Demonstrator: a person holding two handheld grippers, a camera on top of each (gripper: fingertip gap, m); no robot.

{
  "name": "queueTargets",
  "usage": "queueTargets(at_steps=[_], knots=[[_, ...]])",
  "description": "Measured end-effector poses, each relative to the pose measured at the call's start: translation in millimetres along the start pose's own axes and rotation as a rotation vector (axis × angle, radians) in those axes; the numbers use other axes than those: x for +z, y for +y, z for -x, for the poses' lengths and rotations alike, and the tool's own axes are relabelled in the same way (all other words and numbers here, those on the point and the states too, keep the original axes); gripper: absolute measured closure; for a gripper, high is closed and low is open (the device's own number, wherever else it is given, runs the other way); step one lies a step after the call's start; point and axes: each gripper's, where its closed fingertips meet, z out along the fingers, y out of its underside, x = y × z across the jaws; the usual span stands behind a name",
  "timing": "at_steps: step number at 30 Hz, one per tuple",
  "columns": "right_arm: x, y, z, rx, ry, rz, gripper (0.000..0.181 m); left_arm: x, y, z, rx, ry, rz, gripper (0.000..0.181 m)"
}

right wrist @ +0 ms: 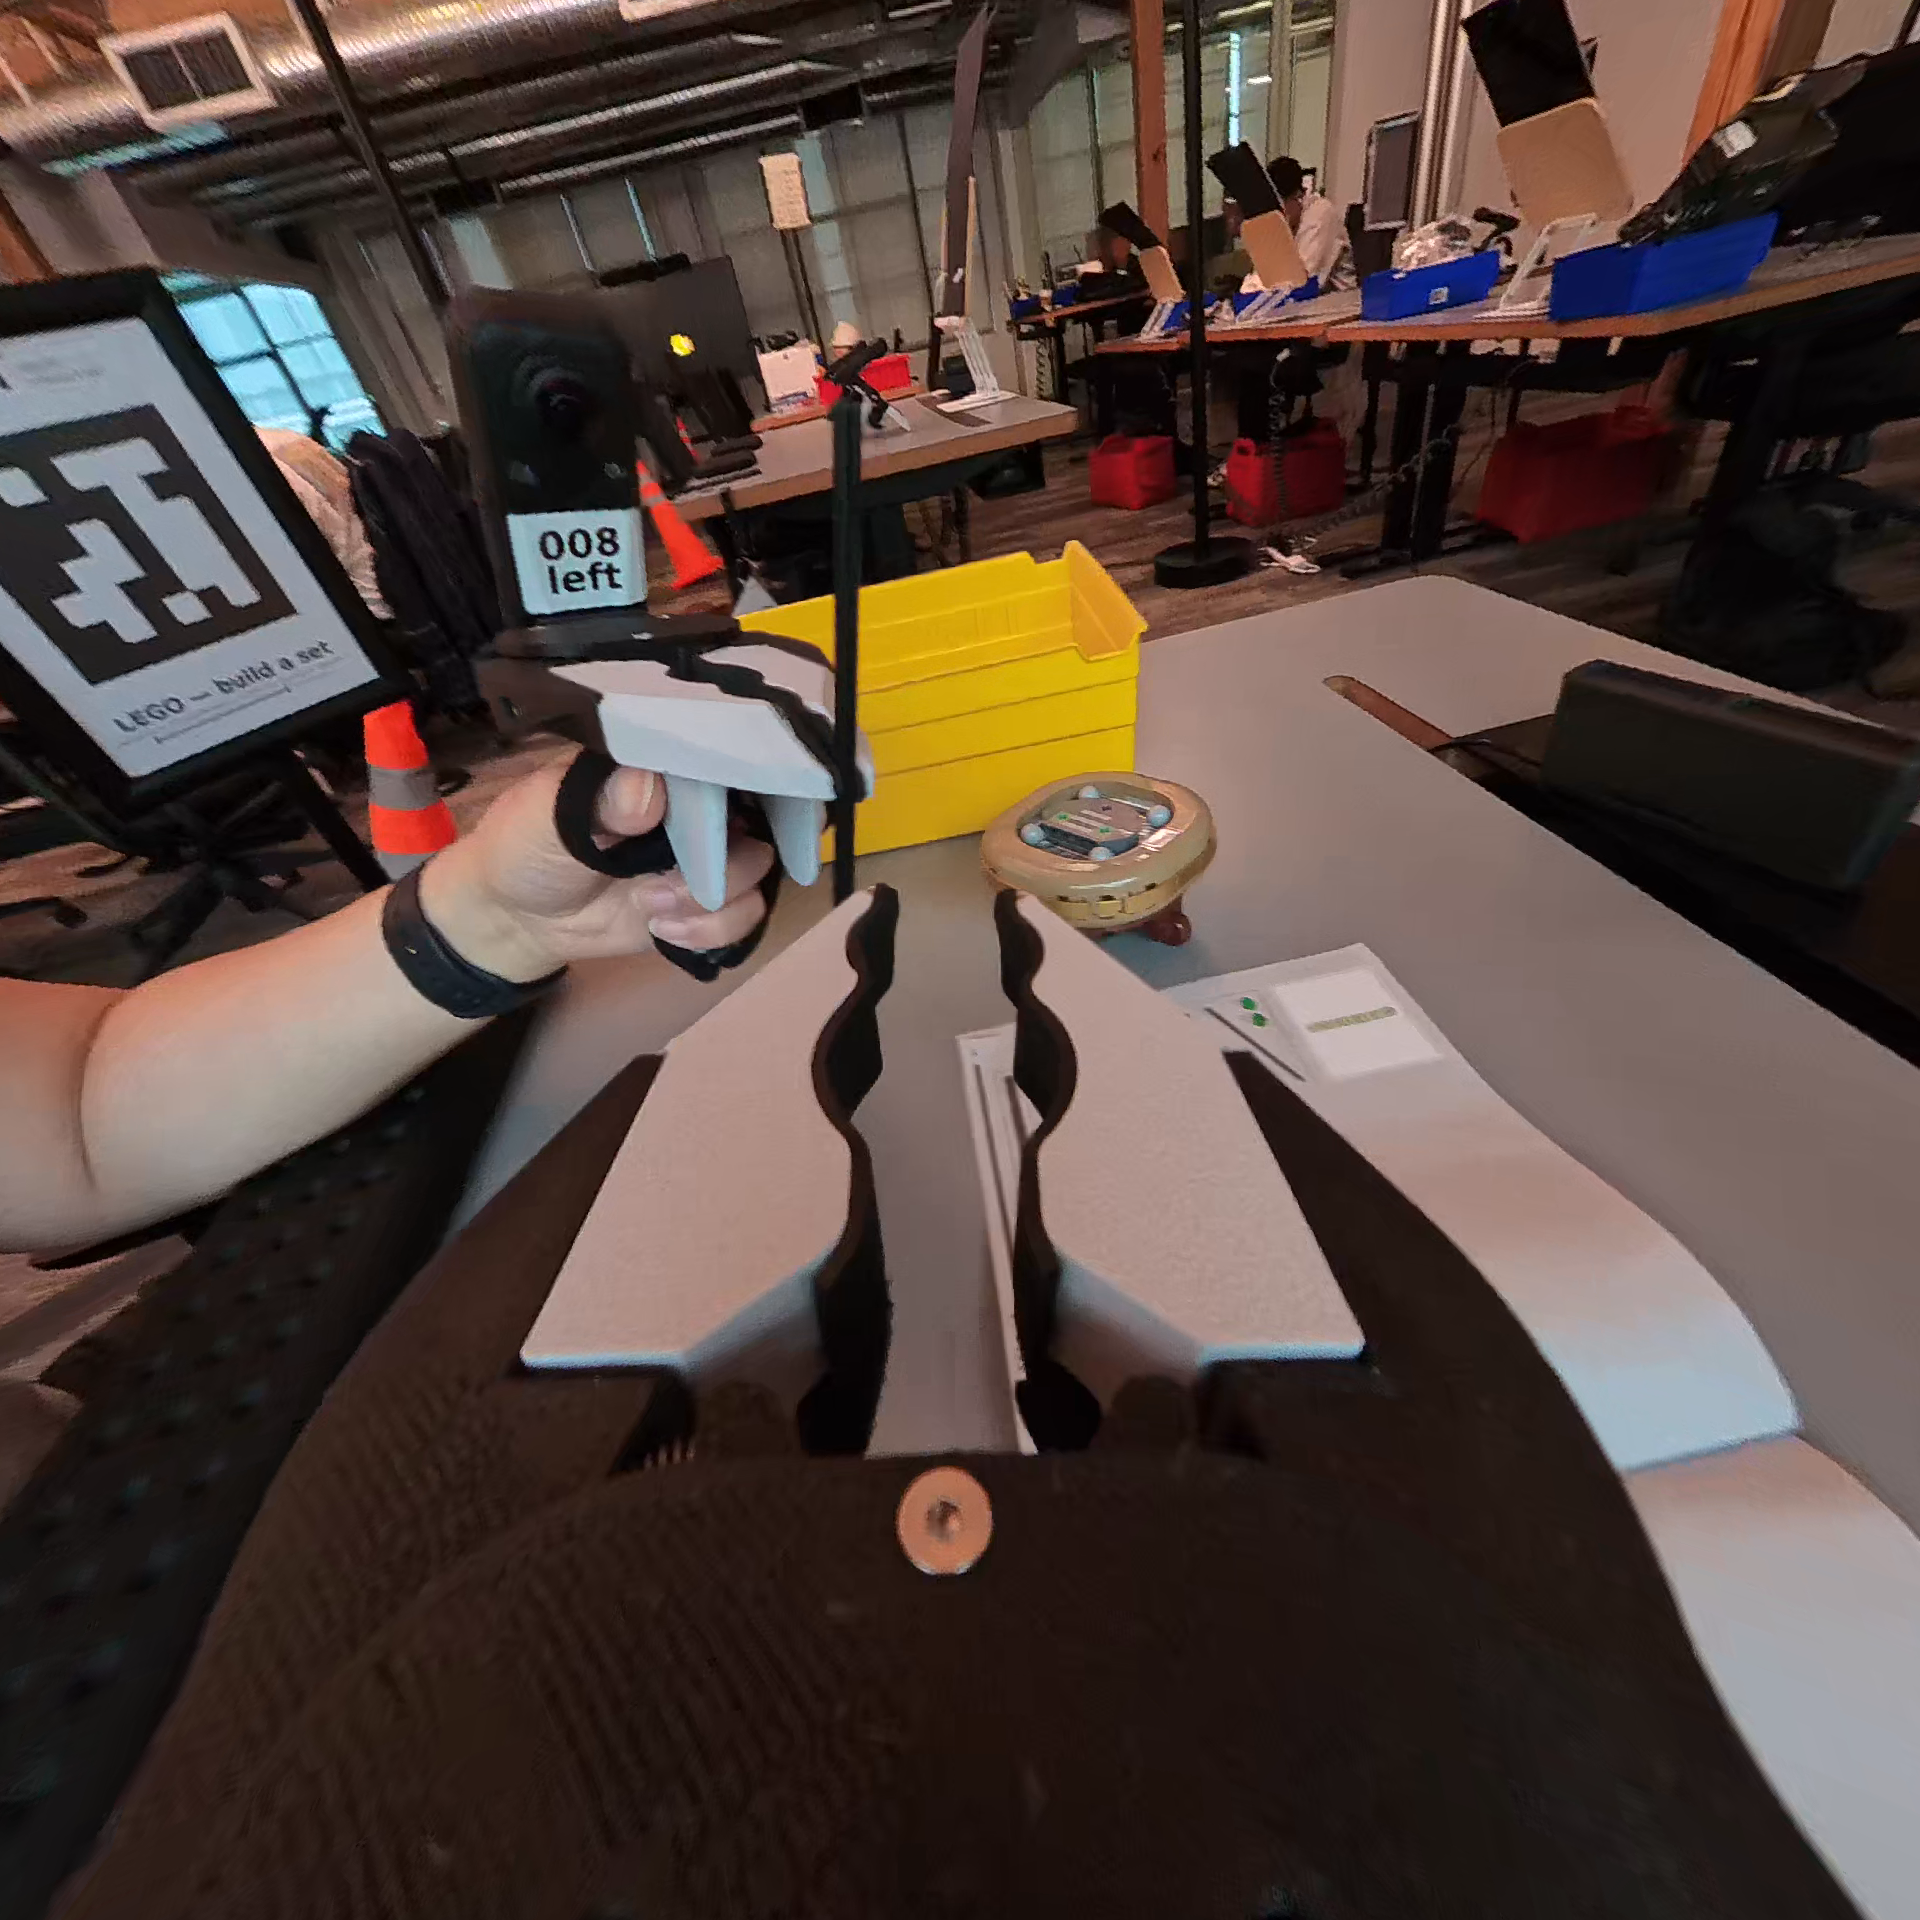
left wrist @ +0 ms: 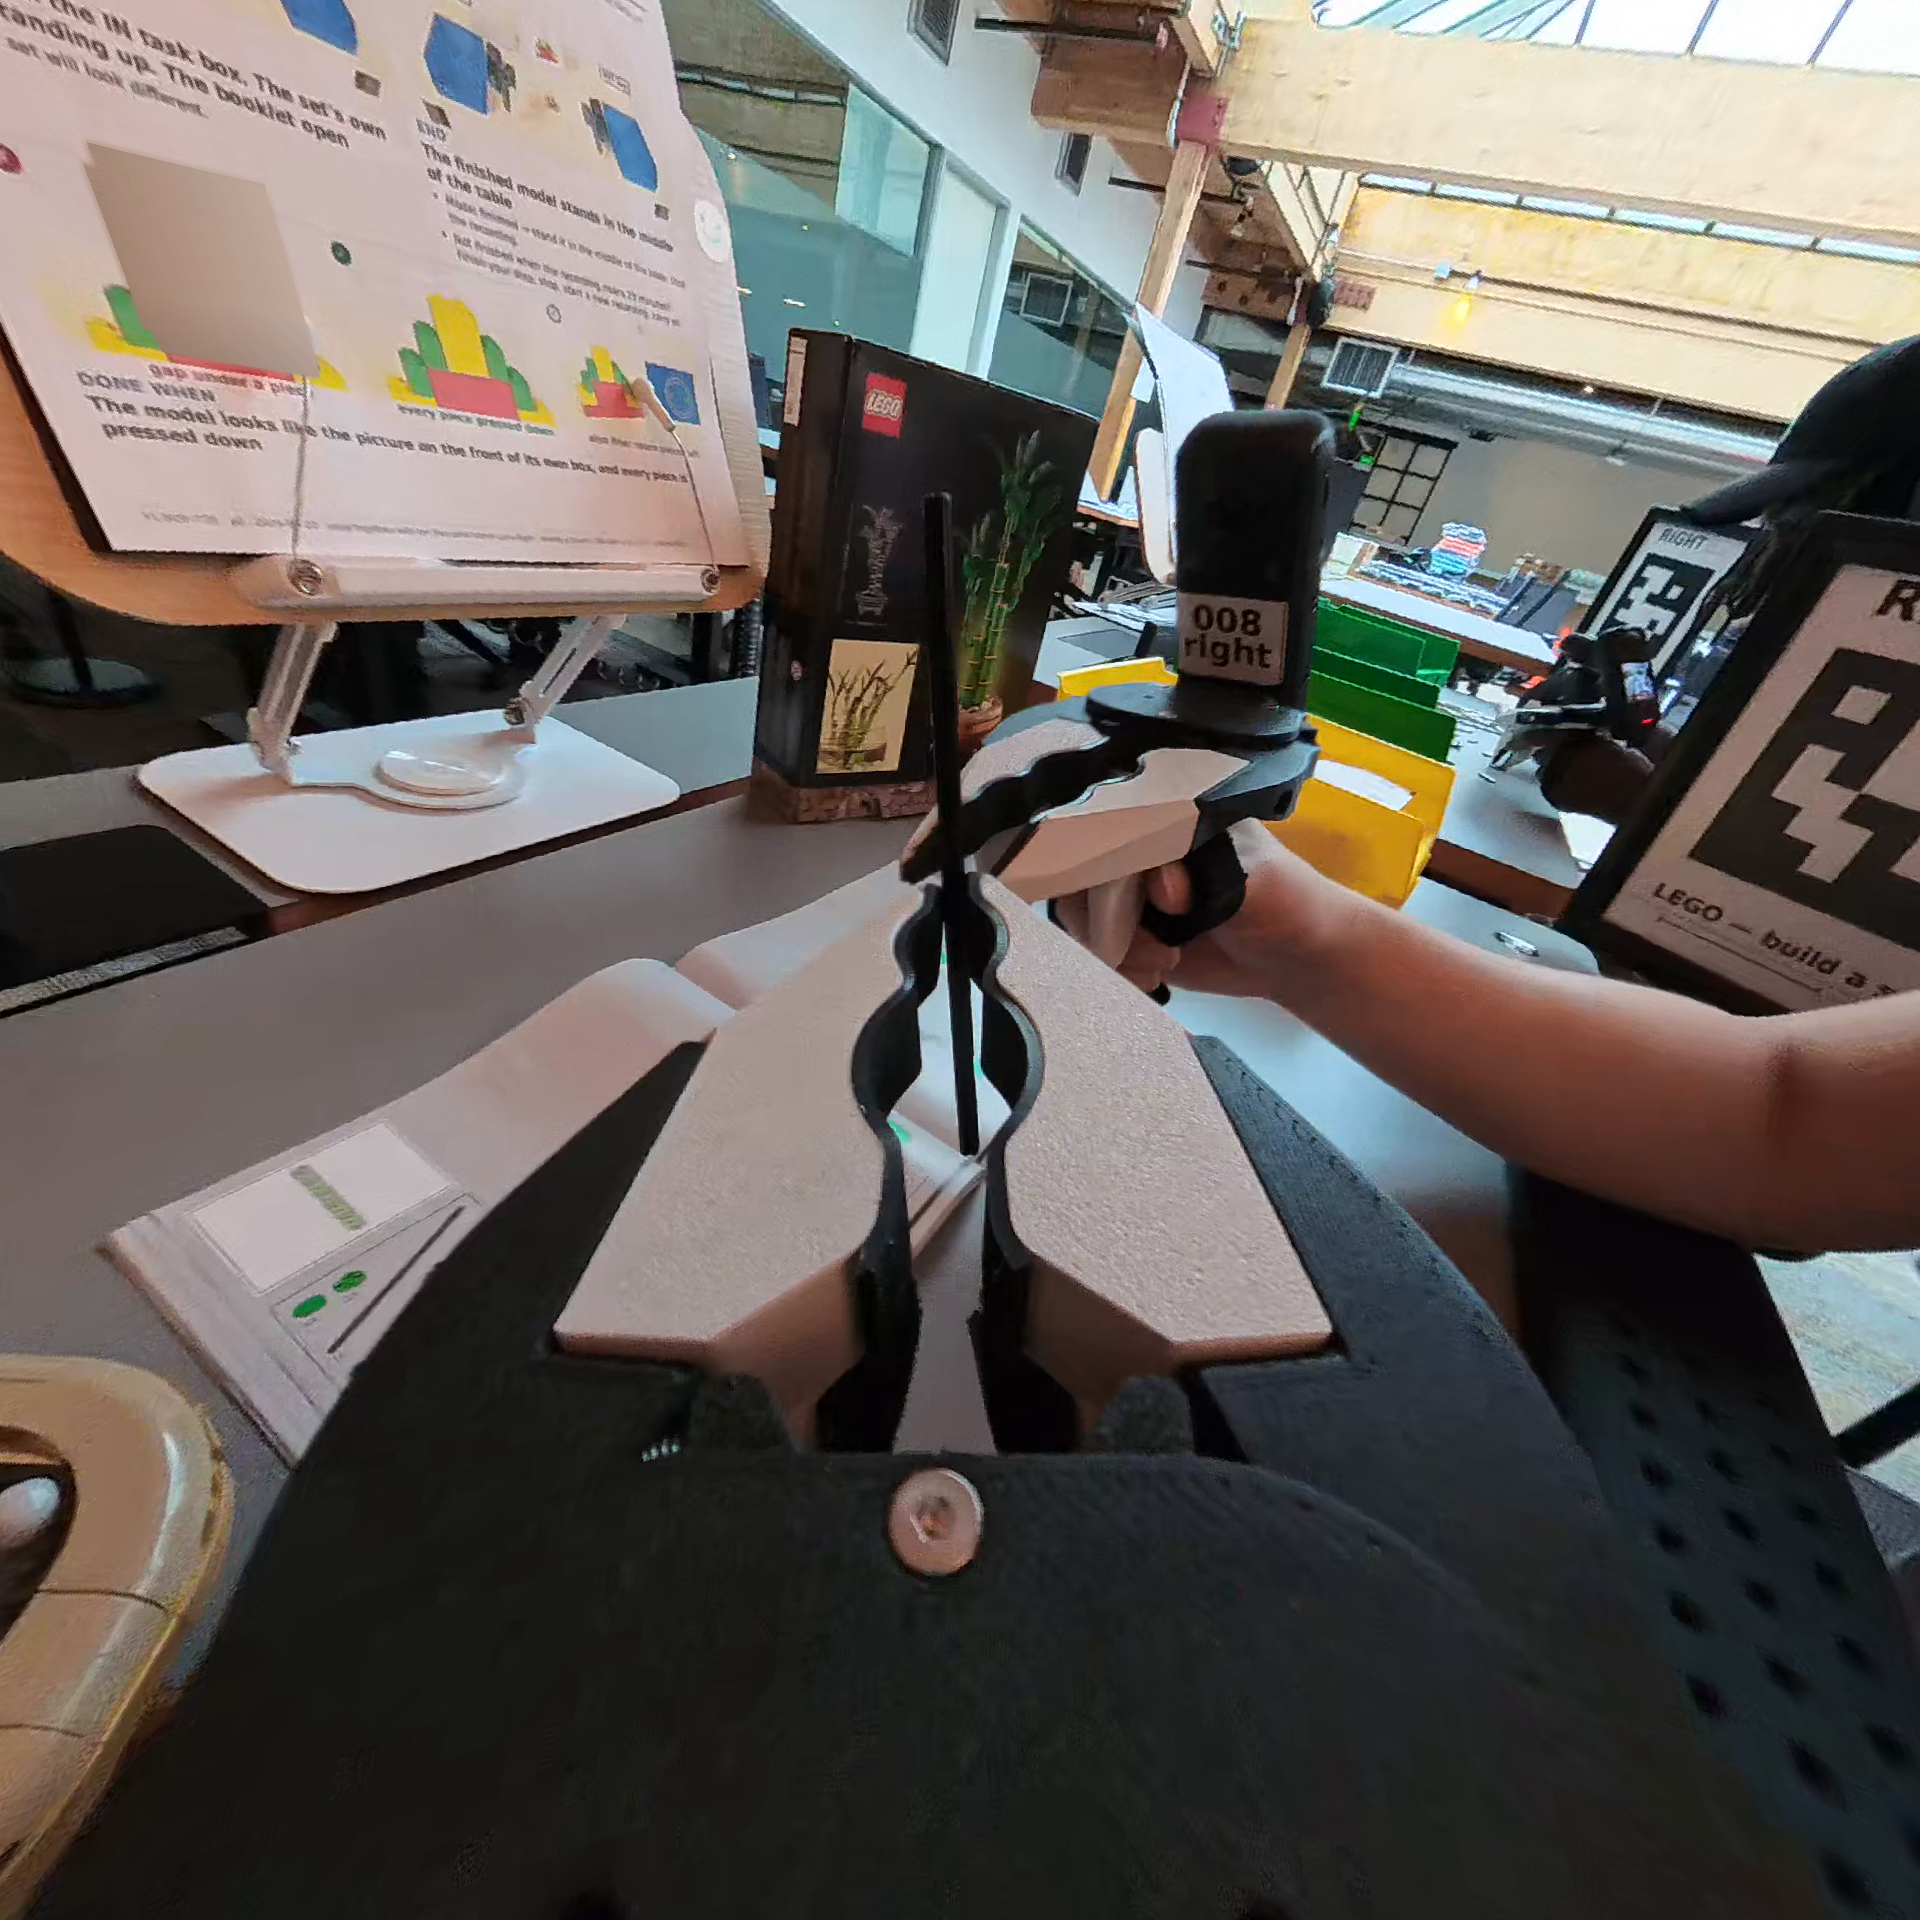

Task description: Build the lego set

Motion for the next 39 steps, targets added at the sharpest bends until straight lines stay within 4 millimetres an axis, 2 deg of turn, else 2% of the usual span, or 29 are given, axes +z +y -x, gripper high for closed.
queueTargets(at_steps=[4, 6, 9, 11, 14, 16, 23, 25, 27, 32, 33, 35, 37, 39], knots=[[11.7, 6.9, 7.1, 0.024, -0.015, -0.007, 0.168, 3.4, 11.9, 5.7, 0.108, -0.064, 0.032, 0.181], [16.4, 12.2, 6.5, 0.026, -0.002, 0.005, 0.167, 3.7, 16.8, 10.5, 0.101, -0.076, 0.047, 0.181], [21.0, 20.0, 4.2, 0.012, 0.037, 0.051, 0.164, 1.9, 8.9, 8.5, 0.068, -0.053, 0.010, 0.181], [21.0, 16.4, 4.2, 0.010, 0.073, 0.061, 0.161, -0.4, 0.8, 4.2, 0.065, -0.039, -0.018, 0.181], [19.2, -6.3, 12.5, 0.073, 0.087, -0.001, 0.162, -7.9, -15.1, -0.4, 0.095, -0.060, -0.054, 0.181], [21.0, -9.2, 18.9, 0.042, 0.076, 0.007, 0.162, -13.3, -21.8, -1.8, 0.102, -0.076, -0.078, 0.181], [30.2, -1.1, 30.9, 0.010, 0.032, 0.028, 0.166, -3.8, -9.4, -1.4, 0.038, -0.045, -0.060, 0.181], [26.8, -1.4, 25.2, -0.019, 0.074, 0.025, 0.173, -1.4, -7.7, -5.2, 0.029, -0.026, -0.060, 0.180], [23.9, -3.5, 28.1, -0.031, 0.056, 0.022, 0.179, 0.1, -7.5, -9.5, 0.021, -0.010, -0.068, 0.180], [18.1, -0.7, 28.0, -0.066, 0.044, 0.091, 0.178, 1.2, -6.3, -12.4, 0.036, 0.000, -0.078, 0.180], [15.3, 2.2, 24.0, -0.056, 0.057, 0.121, 0.179, 1.1, -5.4, -10.3, 0.032, -0.009, -0.078, 0.179], [6.8, 17.2, 19.2, -0.004, 0.043, 0.240, 0.179, -2.7, -8.7, -2.4, 0.027, -0.047, -0.088, 0.154], [-7.3, 45.6, 19.9, 0.054, 0.007, 0.441, 0.179, -15.2, -24.0, 8.4, 0.035, -0.110, -0.162, 0.136], [-25.4, 83.0, 27.7, 0.073, -0.047, 0.681, 0.179, -36.8, -46.7, 19.5, 0.047, -0.191, -0.305, 0.126]])
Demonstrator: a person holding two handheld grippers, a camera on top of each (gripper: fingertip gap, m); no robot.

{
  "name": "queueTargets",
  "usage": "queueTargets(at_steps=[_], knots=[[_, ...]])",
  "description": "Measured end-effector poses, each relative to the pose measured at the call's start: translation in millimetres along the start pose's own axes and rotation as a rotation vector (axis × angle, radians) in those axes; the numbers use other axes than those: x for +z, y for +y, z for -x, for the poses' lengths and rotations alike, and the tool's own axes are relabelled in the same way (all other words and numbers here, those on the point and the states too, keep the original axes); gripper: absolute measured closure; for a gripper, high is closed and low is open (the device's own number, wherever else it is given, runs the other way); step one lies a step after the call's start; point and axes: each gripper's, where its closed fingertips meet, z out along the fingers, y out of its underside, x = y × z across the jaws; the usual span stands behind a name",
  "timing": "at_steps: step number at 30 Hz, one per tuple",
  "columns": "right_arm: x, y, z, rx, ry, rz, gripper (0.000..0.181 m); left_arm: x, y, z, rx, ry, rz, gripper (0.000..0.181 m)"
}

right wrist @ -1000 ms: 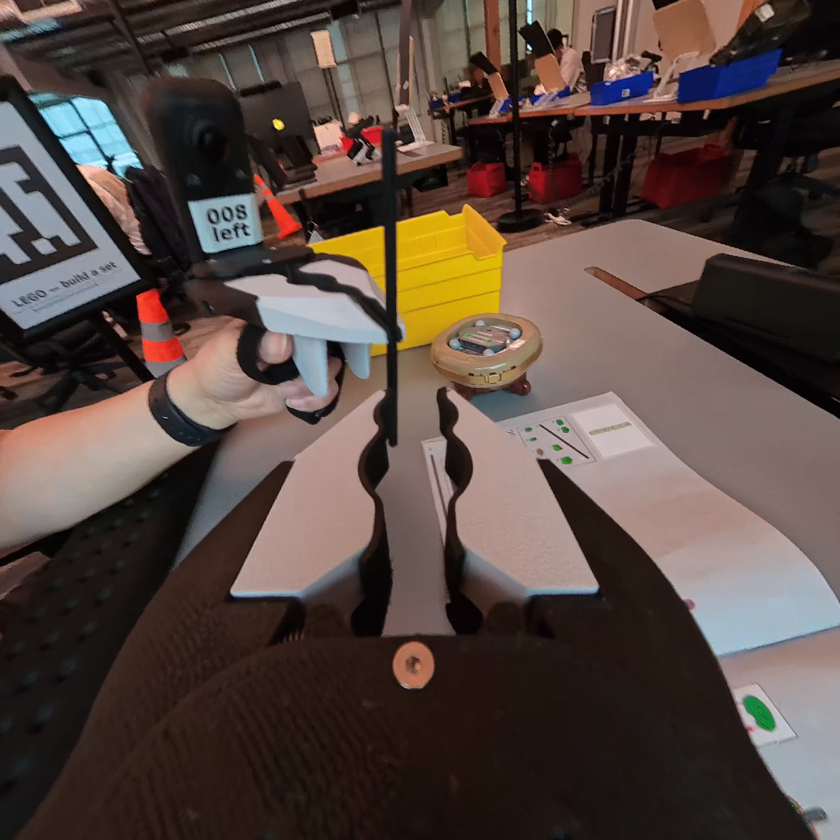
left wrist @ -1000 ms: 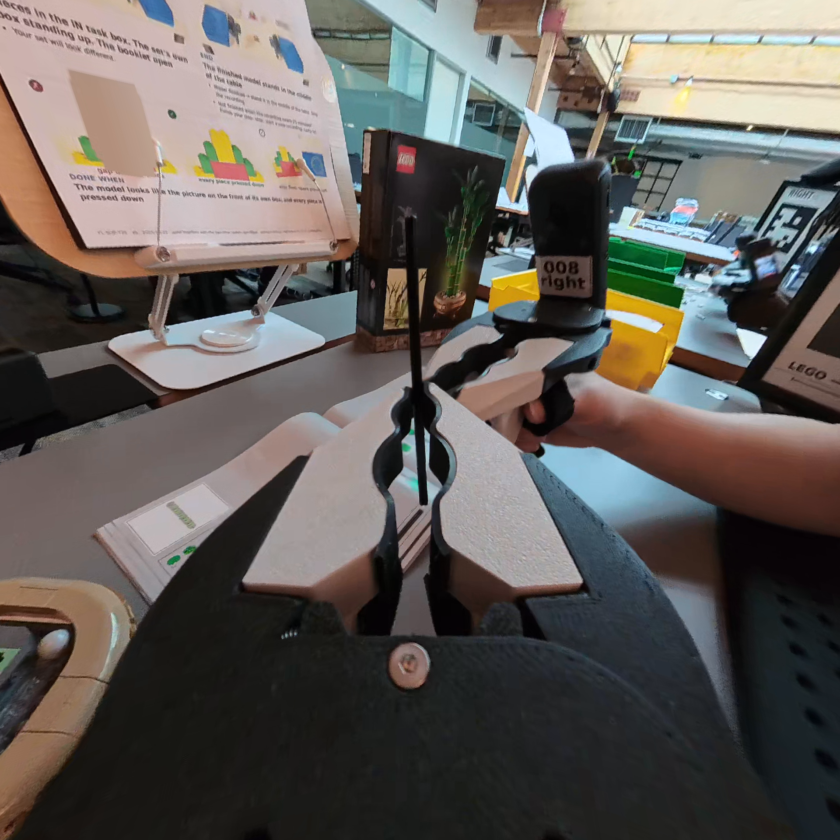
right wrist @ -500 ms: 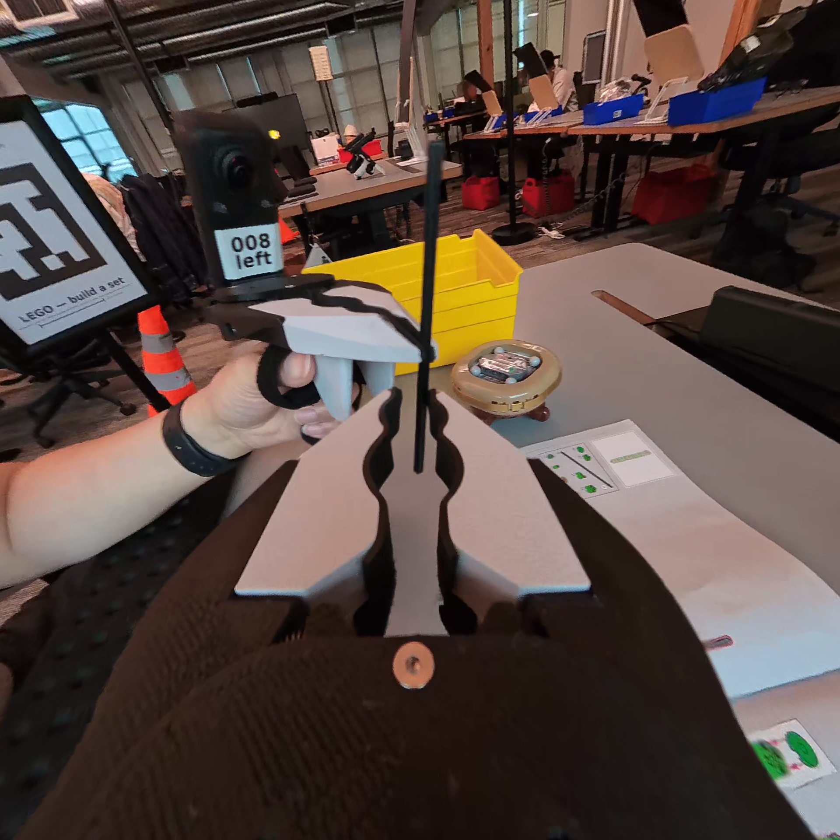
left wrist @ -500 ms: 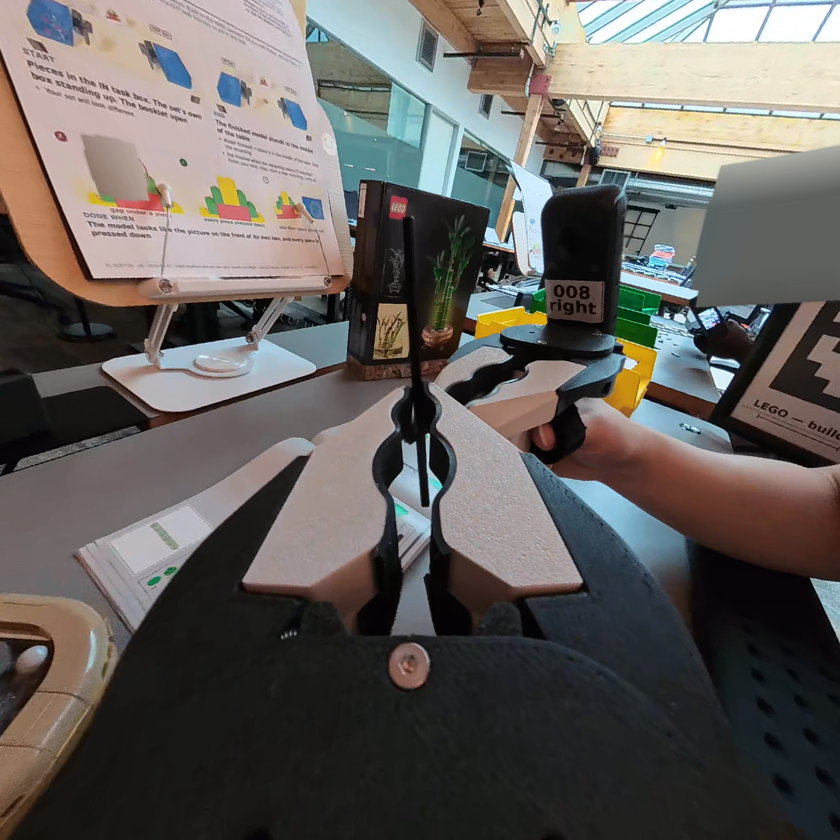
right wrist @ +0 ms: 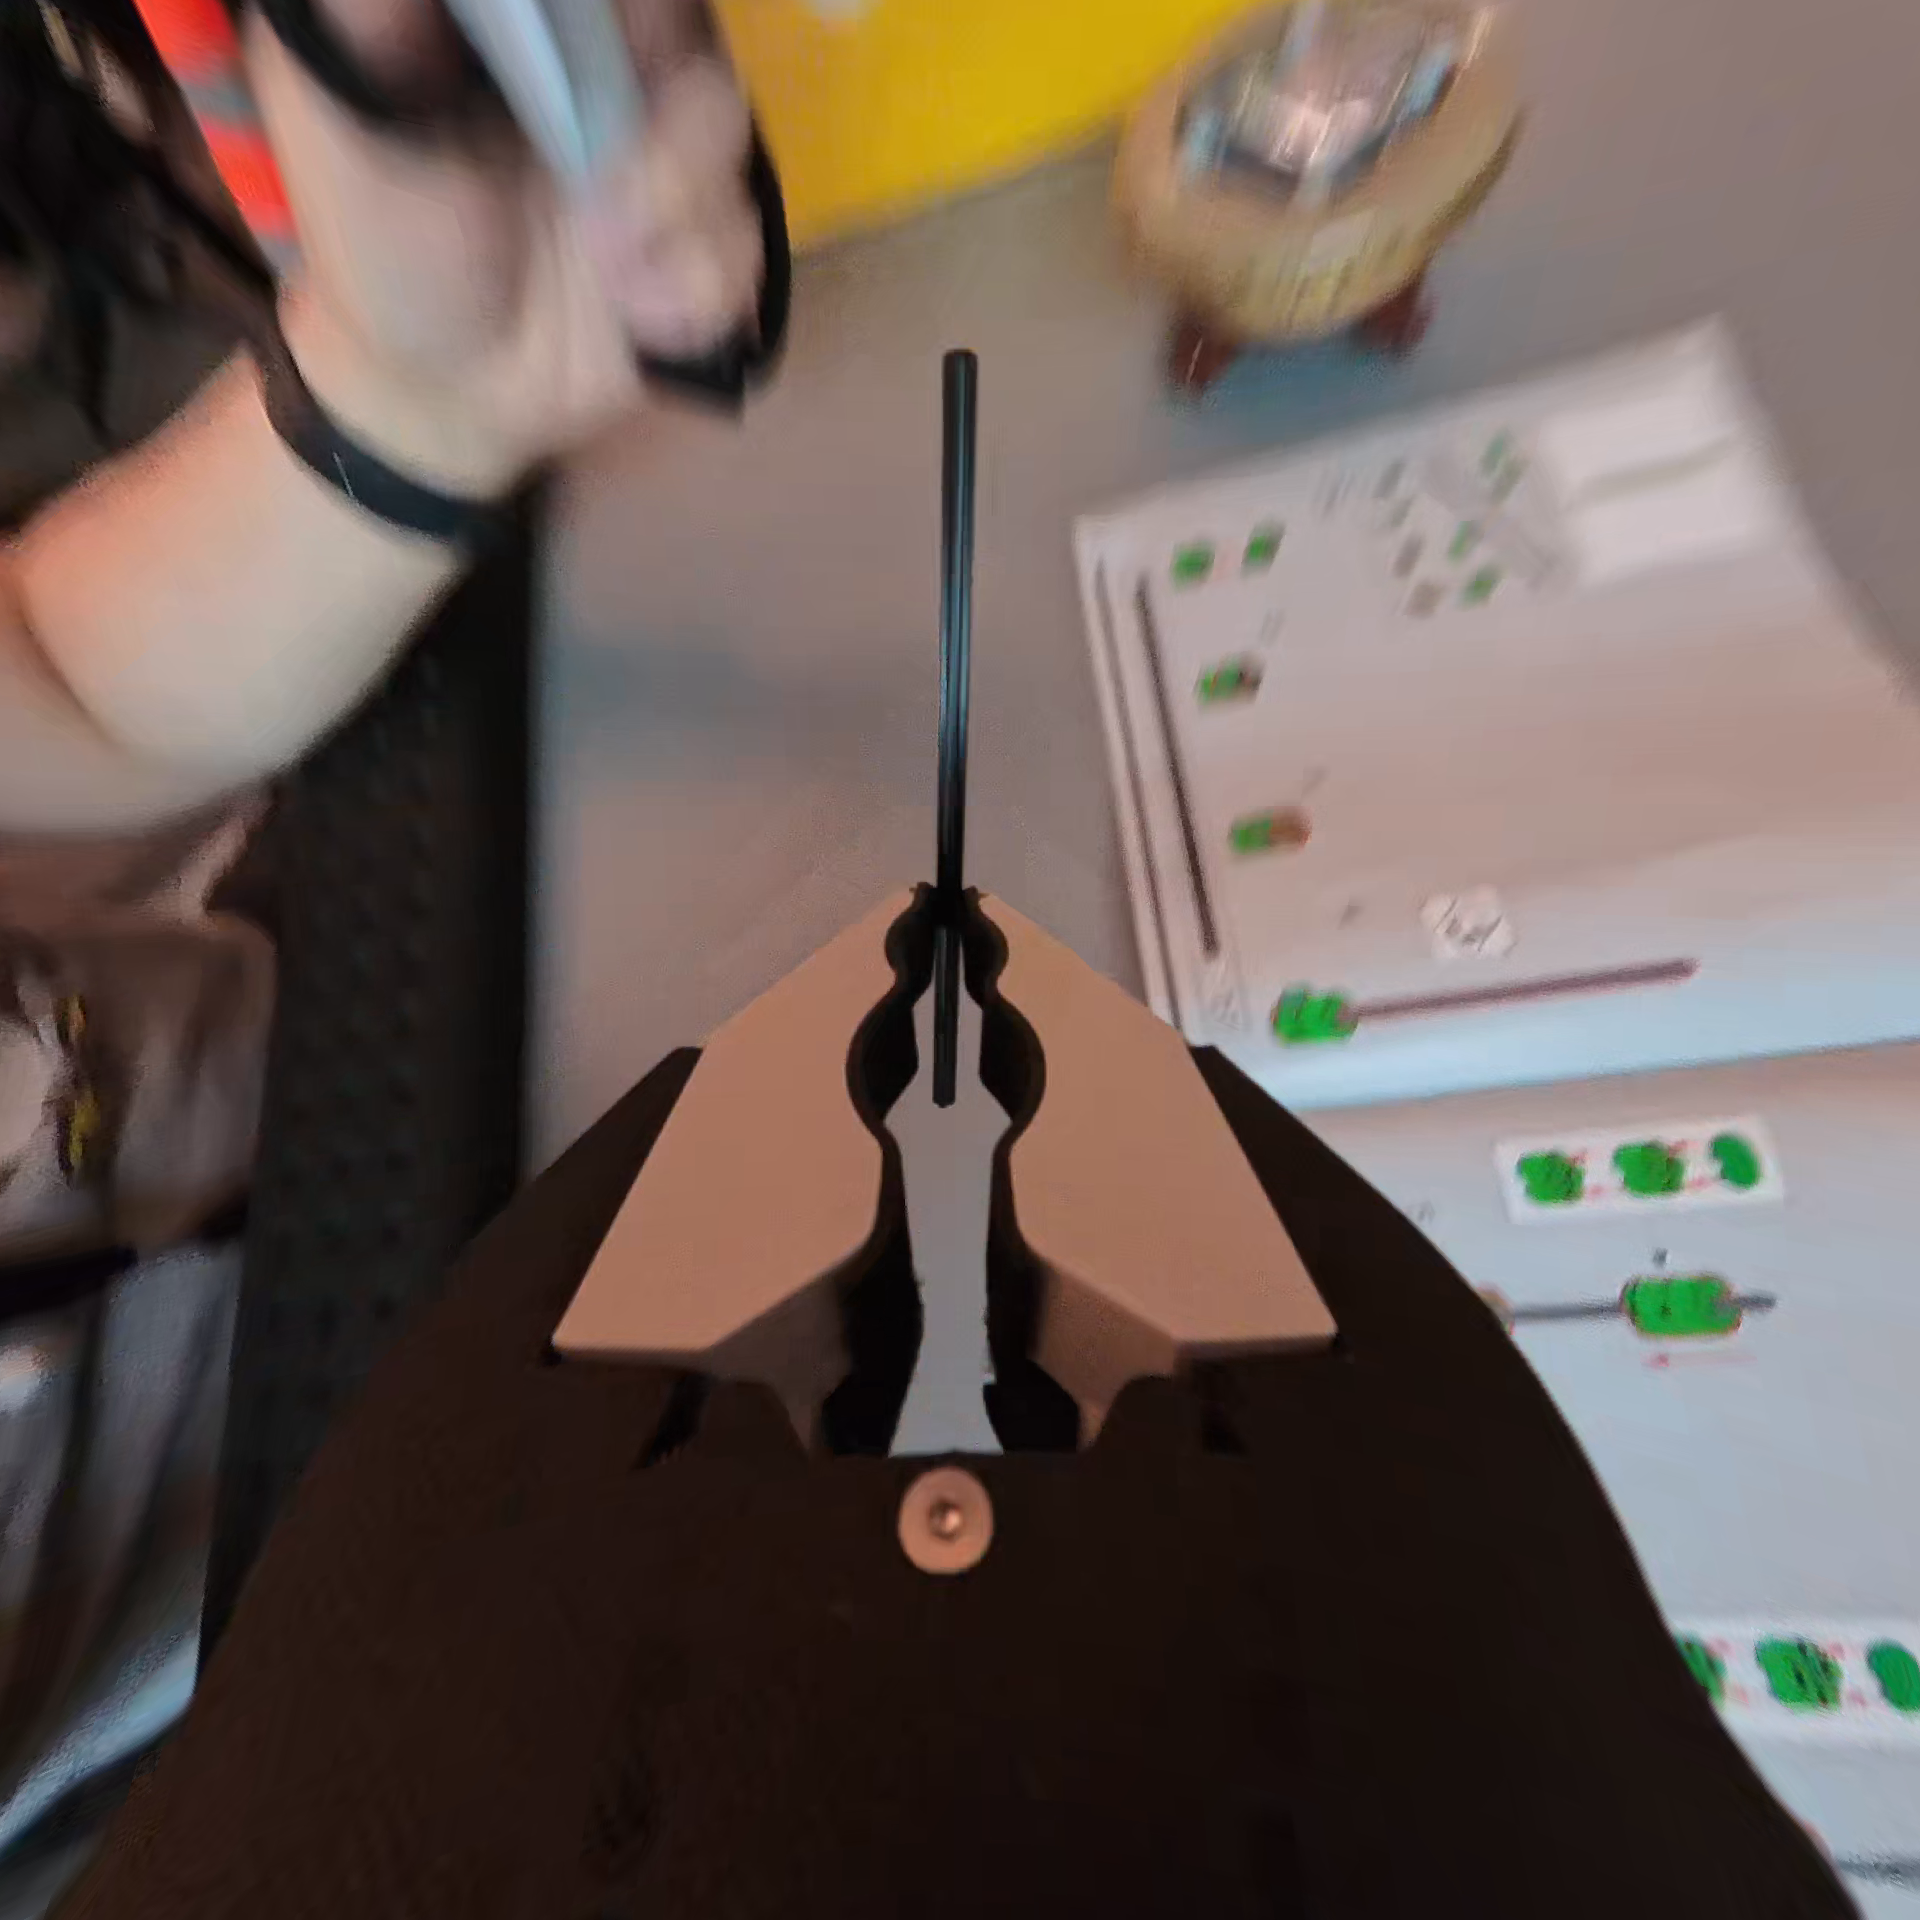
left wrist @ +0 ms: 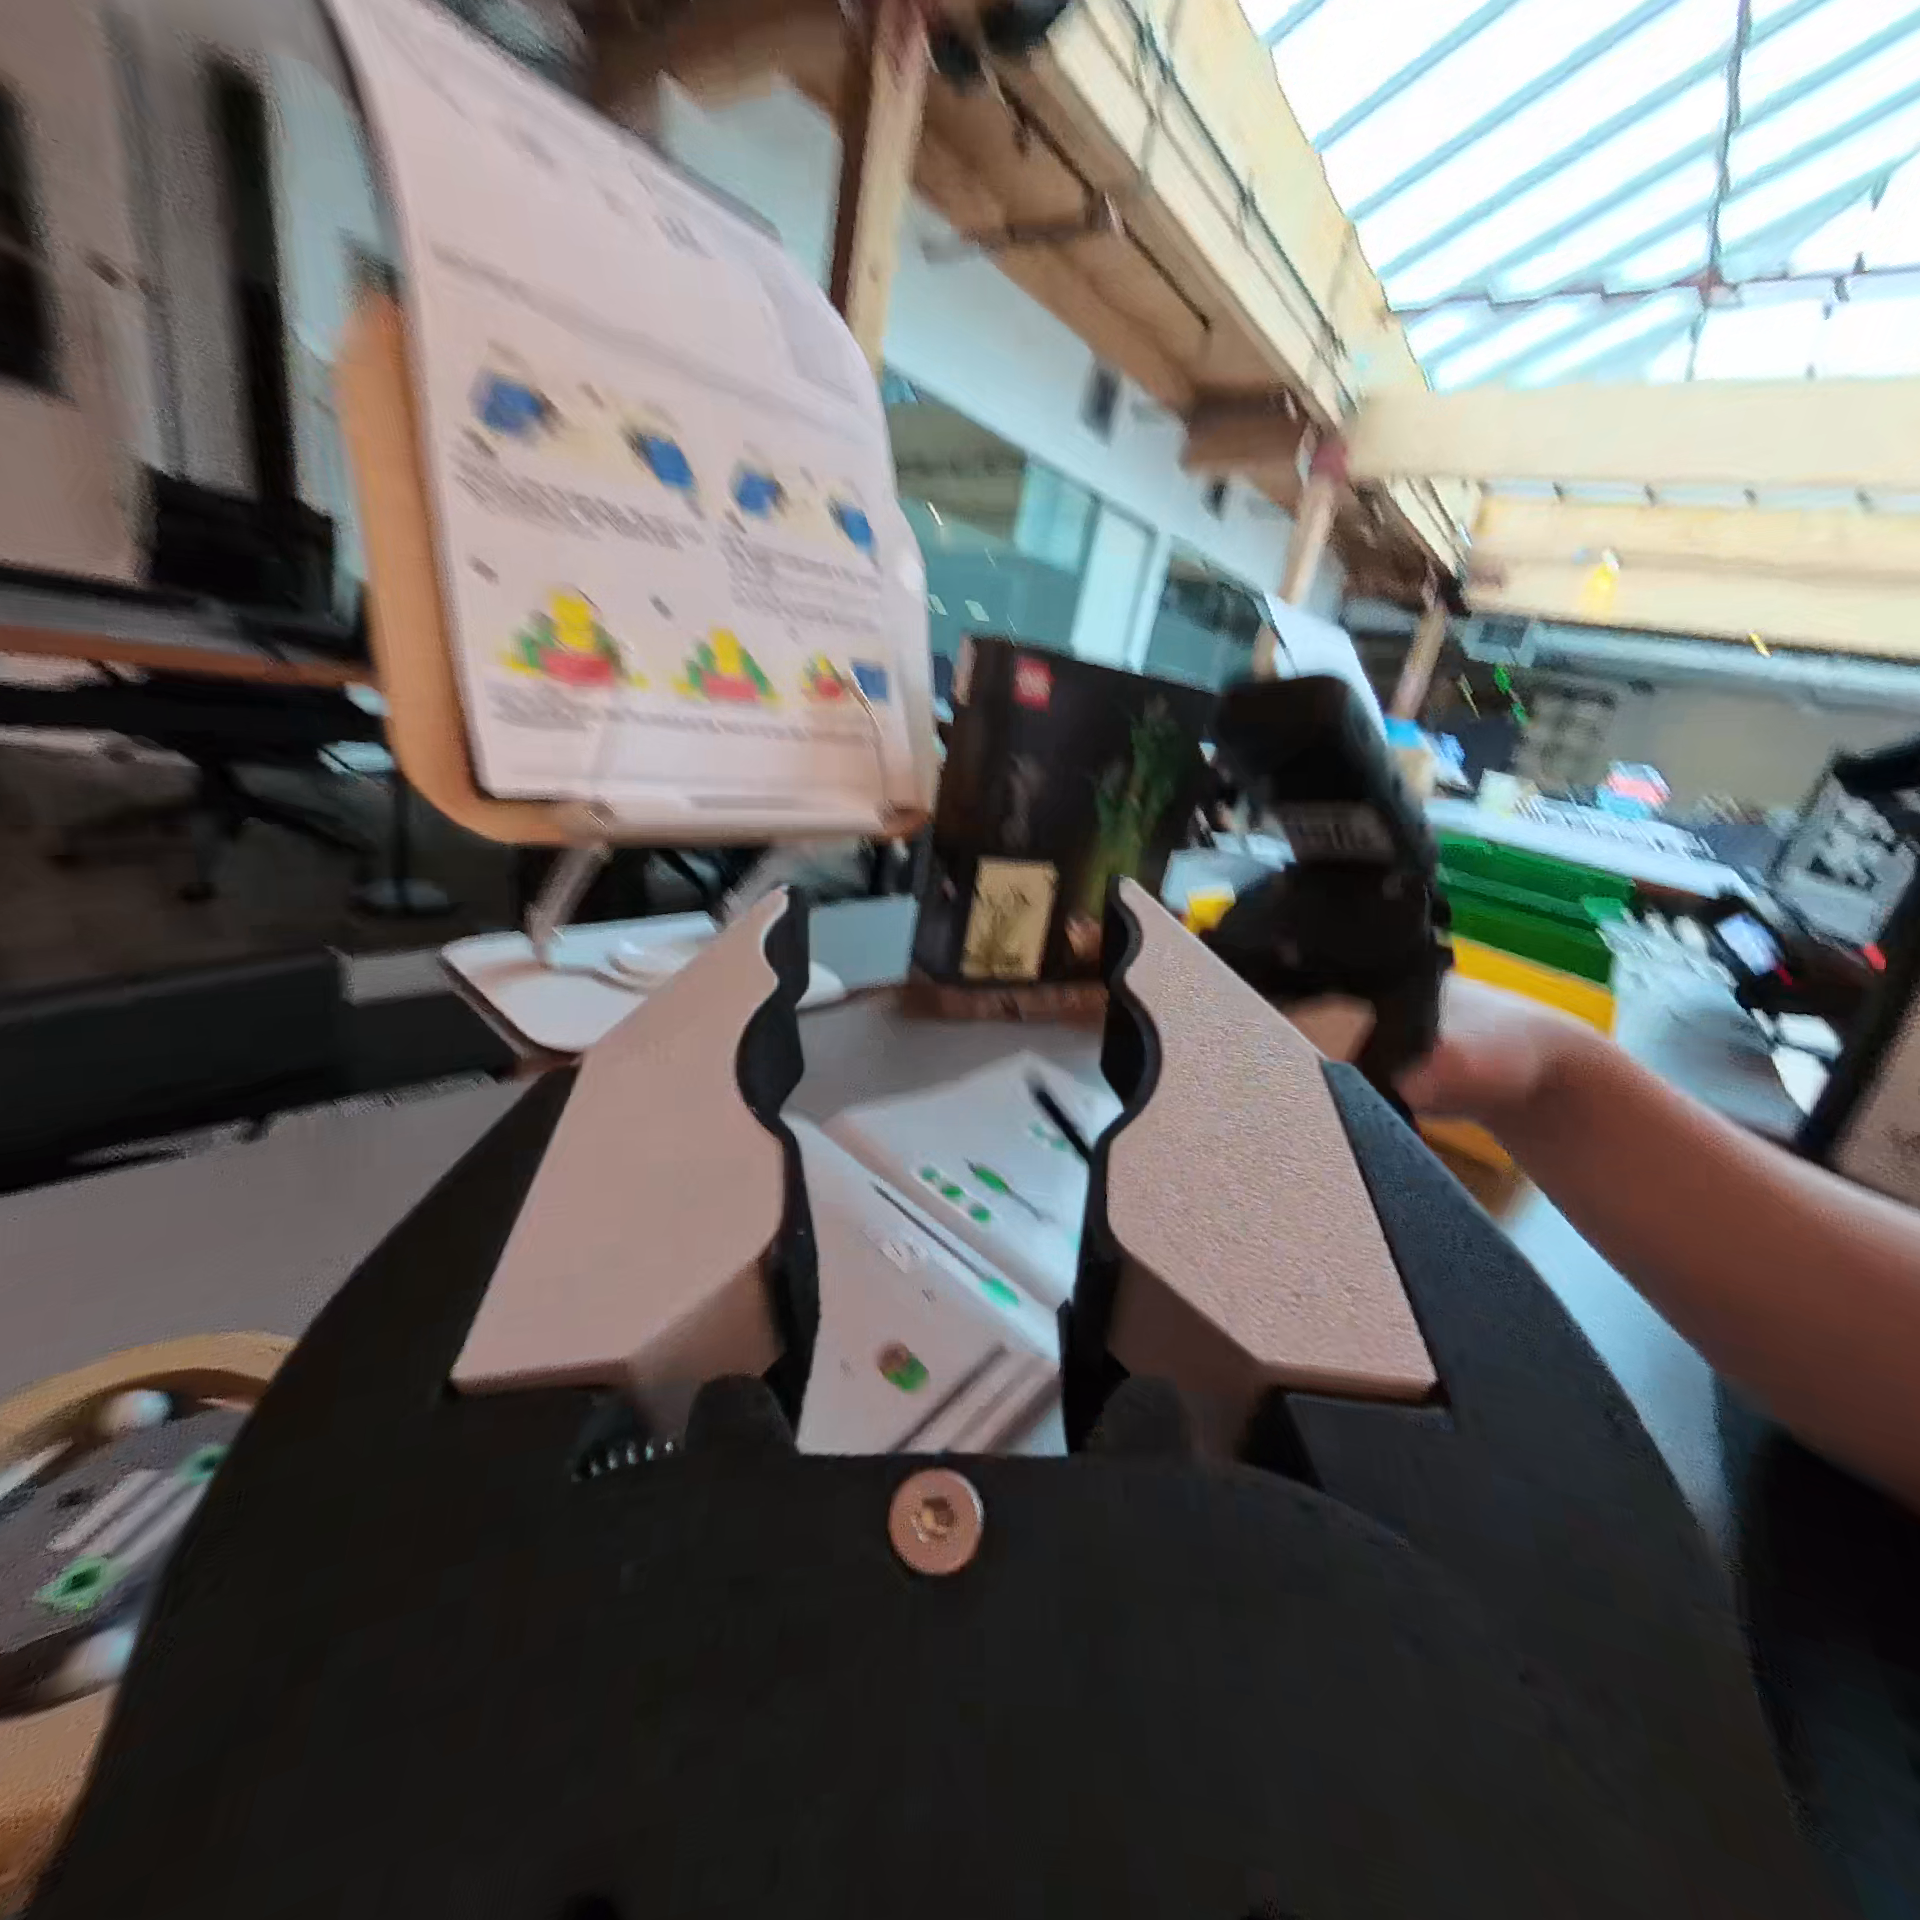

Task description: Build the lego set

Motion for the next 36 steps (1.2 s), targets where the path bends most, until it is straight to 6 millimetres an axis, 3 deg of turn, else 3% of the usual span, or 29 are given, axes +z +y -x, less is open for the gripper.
queueTargets(at_steps=[3, 6, 10, 19, 31, 36], knots=[[18.2, 45.2, 11.9, -0.032, -0.066, 0.237, 0.179, -17.4, -24.5, 17.8, -0.016, -0.080, -0.122, 0.125], [35.5, 60.5, 12.6, -0.036, -0.058, 0.338, 0.179, -18.2, -19.6, 23.3, -0.087, -0.062, -0.090, 0.129], [44.8, 62.0, 13.2, -0.086, -0.027, 0.373, 0.179, -15.3, -11.4, 26.9, -0.140, -0.057, -0.066, 0.132], [54.6, 63.5, 3.9, -0.143, 0.051, 0.394, 0.178, -22.1, -18.1, 34.2, -0.174, -0.072, -0.092, 0.136], [57.3, 60.1, 2.8, -0.188, -0.016, 0.304, 0.177, -22.2, -19.1, 30.5, -0.228, -0.045, -0.090, 0.141], [60.5, 57.7, 3.5, -0.168, -0.008, 0.282, 0.177, -21.4, -9.8, 40.4, -0.182, -0.098, -0.041, 0.140]])
